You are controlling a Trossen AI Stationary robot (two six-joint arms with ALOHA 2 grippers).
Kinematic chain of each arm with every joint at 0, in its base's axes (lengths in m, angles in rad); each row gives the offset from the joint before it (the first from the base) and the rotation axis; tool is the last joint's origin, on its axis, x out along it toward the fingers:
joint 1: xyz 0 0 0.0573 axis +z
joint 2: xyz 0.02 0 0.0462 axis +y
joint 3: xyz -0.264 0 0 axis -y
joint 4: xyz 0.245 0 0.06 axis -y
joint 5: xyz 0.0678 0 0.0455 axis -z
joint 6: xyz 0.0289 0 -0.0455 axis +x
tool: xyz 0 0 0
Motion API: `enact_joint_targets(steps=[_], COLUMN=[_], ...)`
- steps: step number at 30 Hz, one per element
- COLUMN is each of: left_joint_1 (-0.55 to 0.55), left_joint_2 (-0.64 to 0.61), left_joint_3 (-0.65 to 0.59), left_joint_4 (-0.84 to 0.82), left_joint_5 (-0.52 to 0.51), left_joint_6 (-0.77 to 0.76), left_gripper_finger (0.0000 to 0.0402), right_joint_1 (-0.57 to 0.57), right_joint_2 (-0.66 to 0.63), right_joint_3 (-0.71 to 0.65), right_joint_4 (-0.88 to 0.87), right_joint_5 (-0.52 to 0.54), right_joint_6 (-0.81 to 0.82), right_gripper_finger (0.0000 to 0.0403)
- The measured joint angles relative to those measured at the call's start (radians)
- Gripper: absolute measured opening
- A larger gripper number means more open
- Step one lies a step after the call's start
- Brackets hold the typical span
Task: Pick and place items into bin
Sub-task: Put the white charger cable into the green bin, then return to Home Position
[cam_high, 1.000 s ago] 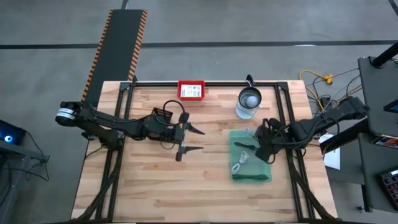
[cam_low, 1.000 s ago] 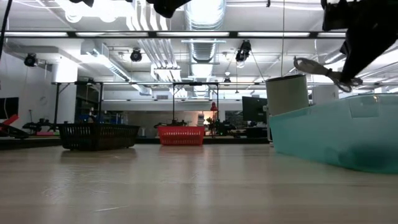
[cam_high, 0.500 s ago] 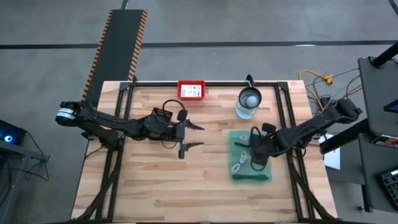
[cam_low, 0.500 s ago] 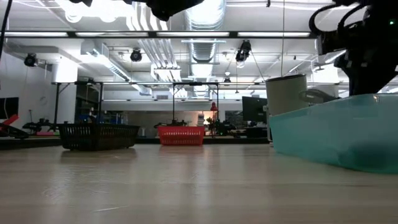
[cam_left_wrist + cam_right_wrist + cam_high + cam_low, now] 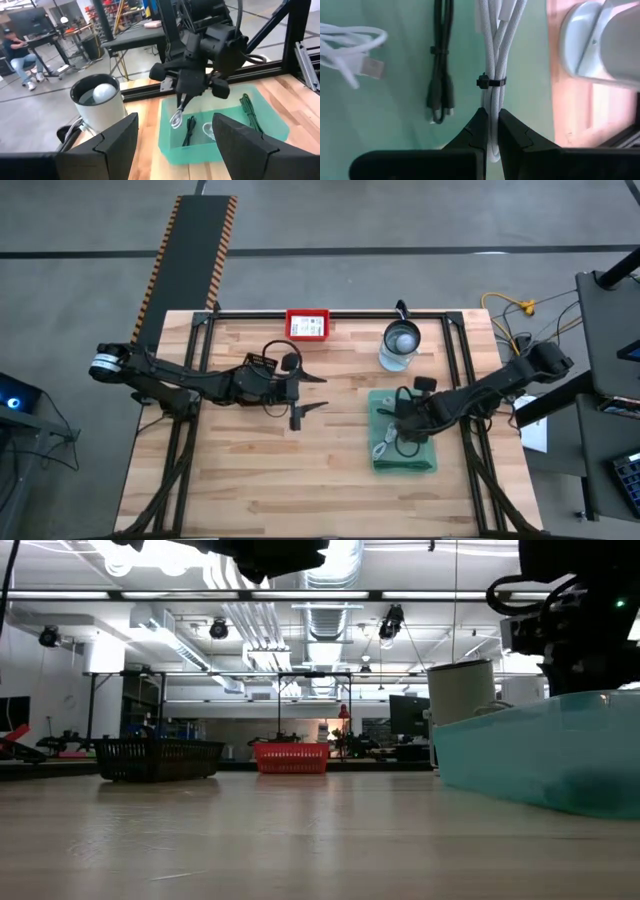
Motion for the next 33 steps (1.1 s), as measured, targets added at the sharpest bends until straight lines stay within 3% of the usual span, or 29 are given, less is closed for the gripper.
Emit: enact_joint_targets(steps=[8, 18, 25, 29, 33], left_joint_1=[0.000, 0.000, 0.000, -0.001, -0.001], left_joint_2=[0.000, 0.000, 0.000, 0.000, 0.002], left_joint_3=[0.000, 0.000, 0.000, -0.002, -0.041], left_joint_4=[-0.002, -0.026, -0.050, -0.049, 0.001], left_joint_5=[0.000, -0.022, -0.079, -0.079, -0.079], left_joint_6=[-0.001, -0.002, -0.003, -0.043, -0.055], left_gripper_finger=[0.0238, 0.0238, 0.0238, 0.0238, 0.0238], right_joint_1=[-0.009, -0.010, -0.007, 0.034, 0.069], right_joint_2=[0.039, 0.038, 0.027, -0.021, -0.087], right_joint_3=[0.000, 0.000, 0.040, 0.025, -0.049], right_joint_4=[0.003, 0.003, 0.033, 0.236, 0.592], right_joint_5=[0.046, 0.074, 0.101, 0.223, 0.261], right_joint_6=[-0.069, -0.055, 0.010, -0.041, -0.228], right_gripper_finger=[0.0019, 0.0105, 0.0120, 0.0111, 0.0098])
